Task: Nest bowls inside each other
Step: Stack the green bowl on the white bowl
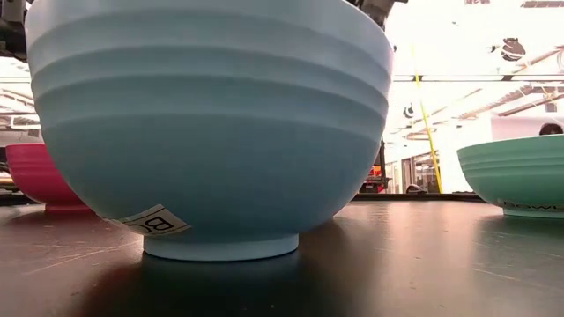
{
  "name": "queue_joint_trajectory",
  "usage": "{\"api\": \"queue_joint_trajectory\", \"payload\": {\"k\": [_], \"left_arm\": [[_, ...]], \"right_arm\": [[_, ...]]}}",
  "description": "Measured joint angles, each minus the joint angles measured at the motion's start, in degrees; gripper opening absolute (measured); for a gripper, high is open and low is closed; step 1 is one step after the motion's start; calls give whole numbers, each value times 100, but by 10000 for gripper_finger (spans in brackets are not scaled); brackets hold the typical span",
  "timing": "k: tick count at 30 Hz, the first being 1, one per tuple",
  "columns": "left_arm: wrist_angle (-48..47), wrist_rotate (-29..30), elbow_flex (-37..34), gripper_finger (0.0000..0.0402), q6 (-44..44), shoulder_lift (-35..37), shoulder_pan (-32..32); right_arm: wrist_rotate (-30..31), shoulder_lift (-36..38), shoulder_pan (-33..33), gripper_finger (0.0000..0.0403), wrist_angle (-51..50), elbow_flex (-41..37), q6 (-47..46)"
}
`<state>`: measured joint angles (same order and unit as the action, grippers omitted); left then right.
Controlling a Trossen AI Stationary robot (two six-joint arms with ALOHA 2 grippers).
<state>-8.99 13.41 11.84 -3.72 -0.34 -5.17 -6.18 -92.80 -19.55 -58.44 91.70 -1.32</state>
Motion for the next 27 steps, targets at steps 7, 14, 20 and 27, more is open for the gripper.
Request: {"api": "queue_joint_trajectory", "payload": {"k": [7, 14, 20, 27], "left_arm": [[-4, -4, 0, 31, 2, 0, 0], [-4, -40, 0, 31, 16, -1, 0], [-4, -48, 0, 31, -1, -1, 0], [-31, -98, 0, 31, -2, 0, 0]], "right_arm": [[-35, -1, 425, 0, 78, 40, -163], [-168, -54, 811, 0, 295, 43, -376], [-288, -505, 1027, 0, 461, 46, -492], [-310, -838, 1029, 0, 300, 38, -483]]}}
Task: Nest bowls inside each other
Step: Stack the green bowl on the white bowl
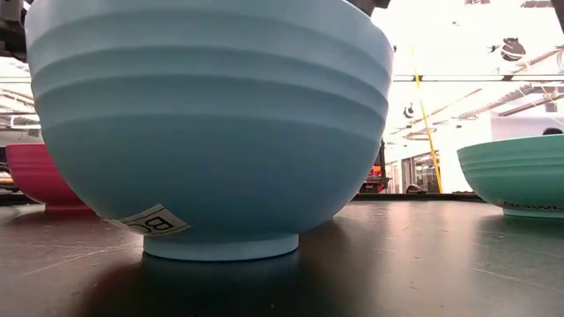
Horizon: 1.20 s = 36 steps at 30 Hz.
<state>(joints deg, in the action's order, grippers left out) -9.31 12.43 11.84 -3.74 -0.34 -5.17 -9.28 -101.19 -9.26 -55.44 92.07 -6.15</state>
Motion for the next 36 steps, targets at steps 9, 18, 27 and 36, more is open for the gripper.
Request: {"api": "queue_joint_trajectory", "payload": {"k": [9, 18, 27, 36], "left_arm": [[-50, -52, 0, 31, -1, -1, 0], [-60, -57, 0, 31, 4, -1, 0], [-127, -70, 0, 31, 50, -2, 0], [-133, -90, 0, 31, 65, 0, 0]], "right_arm": [[-24, 7, 71, 0, 206, 2, -15], [-290, -122, 147, 0, 399, 0, -62], [-271, -305, 151, 0, 494, -4, -4], [-280, -302, 151, 0, 565, -2, 32]]}}
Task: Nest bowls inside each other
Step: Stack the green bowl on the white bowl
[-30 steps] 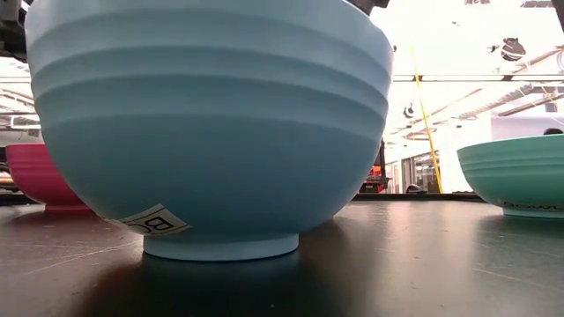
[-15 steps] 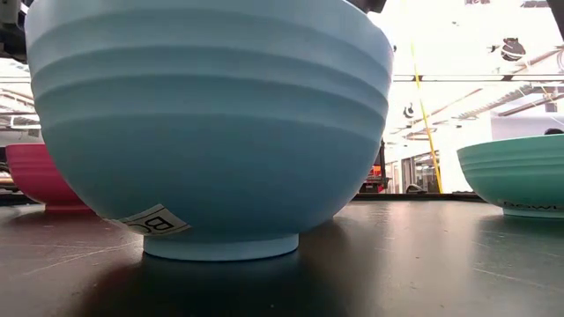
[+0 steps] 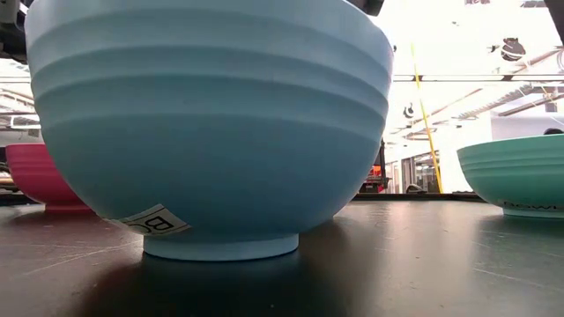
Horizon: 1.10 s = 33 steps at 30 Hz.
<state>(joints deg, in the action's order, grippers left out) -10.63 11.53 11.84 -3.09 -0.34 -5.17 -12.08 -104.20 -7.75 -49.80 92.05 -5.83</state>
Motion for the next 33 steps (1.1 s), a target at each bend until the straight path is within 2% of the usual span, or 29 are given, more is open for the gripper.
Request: {"api": "queue_joint_trajectory", "payload": {"k": [13, 33], "left_arm": [[-31, -11, 0, 31, 22, -1, 0], [-96, -251, 0, 31, 21, 0, 0]], "right_arm": [[-4, -2, 0, 0, -15, 0, -57], [-9, -528, 0, 0, -16, 2, -37]]}}
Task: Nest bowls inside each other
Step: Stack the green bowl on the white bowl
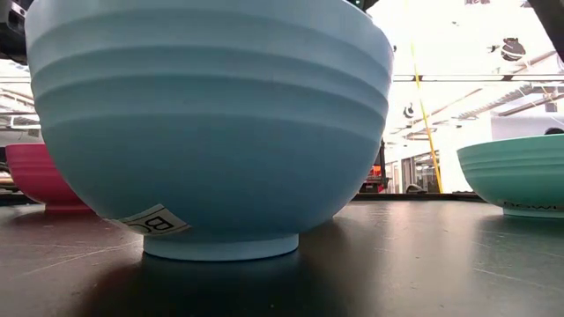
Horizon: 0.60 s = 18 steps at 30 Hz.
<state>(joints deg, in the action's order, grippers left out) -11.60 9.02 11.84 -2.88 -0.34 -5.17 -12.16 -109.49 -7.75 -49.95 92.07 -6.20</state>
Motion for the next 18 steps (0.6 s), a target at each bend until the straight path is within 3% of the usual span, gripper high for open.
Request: {"api": "queue_joint_trajectory", "payload": {"k": [18], "left_arm": [[-34, 0, 0, 31, -2, -2, 0]], "right_arm": [[14, -242, 34, 0, -81, 2, -61]]}}
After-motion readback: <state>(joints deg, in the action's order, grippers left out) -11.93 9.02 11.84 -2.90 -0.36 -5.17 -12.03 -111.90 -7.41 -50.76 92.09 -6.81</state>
